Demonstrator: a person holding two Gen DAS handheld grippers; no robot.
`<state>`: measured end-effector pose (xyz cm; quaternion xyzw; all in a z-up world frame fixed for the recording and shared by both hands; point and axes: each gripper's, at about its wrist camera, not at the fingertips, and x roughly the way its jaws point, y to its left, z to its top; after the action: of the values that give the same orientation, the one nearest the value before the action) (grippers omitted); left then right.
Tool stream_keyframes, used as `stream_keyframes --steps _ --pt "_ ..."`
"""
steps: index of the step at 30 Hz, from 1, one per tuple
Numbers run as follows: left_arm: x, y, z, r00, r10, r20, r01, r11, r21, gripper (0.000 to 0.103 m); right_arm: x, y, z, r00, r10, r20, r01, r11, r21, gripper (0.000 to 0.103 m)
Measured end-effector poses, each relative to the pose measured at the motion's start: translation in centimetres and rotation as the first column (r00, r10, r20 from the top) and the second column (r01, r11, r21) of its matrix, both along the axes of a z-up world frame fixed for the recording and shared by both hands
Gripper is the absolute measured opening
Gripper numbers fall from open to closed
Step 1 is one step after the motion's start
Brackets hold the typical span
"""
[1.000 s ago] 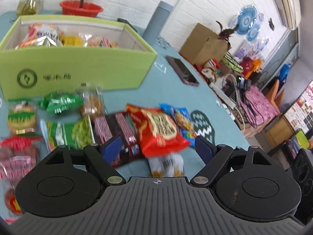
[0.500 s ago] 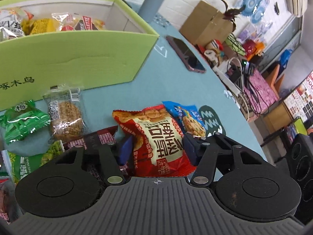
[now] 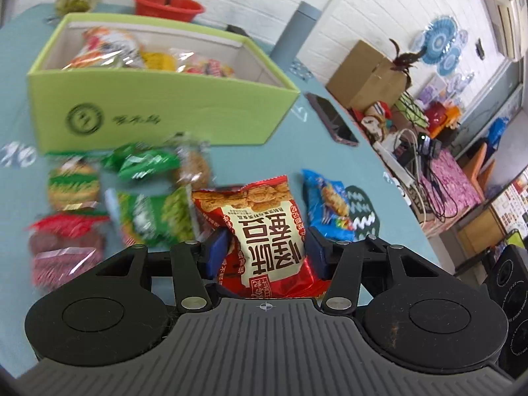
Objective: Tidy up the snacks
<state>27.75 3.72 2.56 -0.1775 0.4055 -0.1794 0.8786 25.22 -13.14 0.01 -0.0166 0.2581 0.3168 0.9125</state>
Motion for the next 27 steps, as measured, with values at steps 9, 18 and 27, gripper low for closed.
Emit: stream_keyframes --steps 9,18,27 --pt "4.4 0.1 6.1 0.990 -0.007 0.139 0.000 0.999 0.044 0.034 1.9 2.5 3.6 0.991 0.024 0.132 -0.016 0.998 -0.063 0.082" --pt "18.9 -1.1 7.7 0.990 0.008 0.143 -0.024 0.994 0.110 0.034 15.8 3.2 7.0 0.990 0.001 0.143 0.012 0.996 -0.085 0.081" --pt "24.8 -1.1 2.7 0.996 0.053 0.067 -0.064 0.983 0.174 0.042 24.7 4.4 2.3 1.000 0.027 -0.001 -0.027 0.995 -0.096 0.083"
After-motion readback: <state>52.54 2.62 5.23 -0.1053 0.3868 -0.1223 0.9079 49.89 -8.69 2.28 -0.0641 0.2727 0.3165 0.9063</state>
